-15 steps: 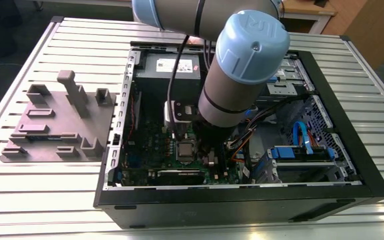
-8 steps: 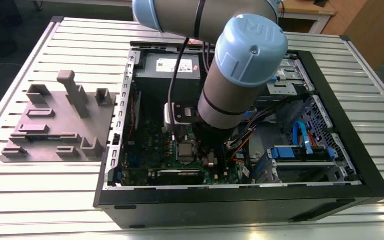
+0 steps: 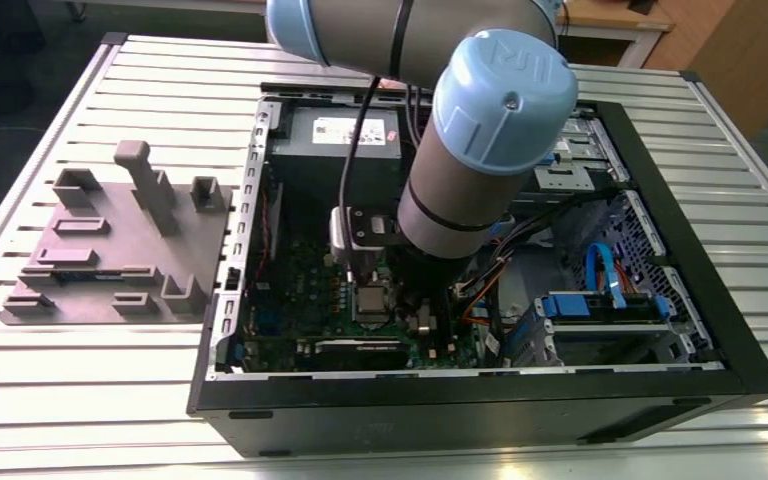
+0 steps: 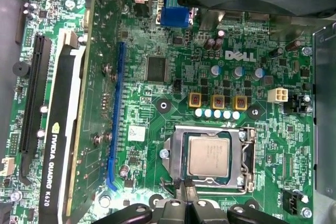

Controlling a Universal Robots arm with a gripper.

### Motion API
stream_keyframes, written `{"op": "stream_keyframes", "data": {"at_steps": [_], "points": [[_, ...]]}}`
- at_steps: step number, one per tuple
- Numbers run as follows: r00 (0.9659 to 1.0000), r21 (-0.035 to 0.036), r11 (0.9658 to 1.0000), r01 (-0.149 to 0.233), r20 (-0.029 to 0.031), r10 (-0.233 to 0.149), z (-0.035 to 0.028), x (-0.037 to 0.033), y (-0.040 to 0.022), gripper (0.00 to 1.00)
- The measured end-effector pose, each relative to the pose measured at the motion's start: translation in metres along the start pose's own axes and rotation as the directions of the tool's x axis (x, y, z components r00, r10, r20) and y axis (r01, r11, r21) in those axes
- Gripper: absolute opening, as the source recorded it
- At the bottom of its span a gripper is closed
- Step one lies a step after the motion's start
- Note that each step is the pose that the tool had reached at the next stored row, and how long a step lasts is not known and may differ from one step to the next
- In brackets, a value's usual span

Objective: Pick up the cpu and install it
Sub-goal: 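Install the first cpu locking lever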

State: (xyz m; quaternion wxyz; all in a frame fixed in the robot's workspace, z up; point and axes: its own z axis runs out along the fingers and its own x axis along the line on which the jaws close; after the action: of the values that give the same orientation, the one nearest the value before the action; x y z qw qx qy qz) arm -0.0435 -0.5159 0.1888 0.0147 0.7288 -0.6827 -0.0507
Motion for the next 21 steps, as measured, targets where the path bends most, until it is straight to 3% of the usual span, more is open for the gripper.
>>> {"op": "stream_keyframes", "data": {"at_steps": [12,21], "points": [[1.0000,-0.0002,1.0000,0.004,-0.0005,-0.004,-0.0006,0.0003,-0.0058,0.10],[1.0000,-0.0001,1.0000,0.005,-0.0005,-0.005,-0.0006,0.0005,-0.0036,0.10]]}}
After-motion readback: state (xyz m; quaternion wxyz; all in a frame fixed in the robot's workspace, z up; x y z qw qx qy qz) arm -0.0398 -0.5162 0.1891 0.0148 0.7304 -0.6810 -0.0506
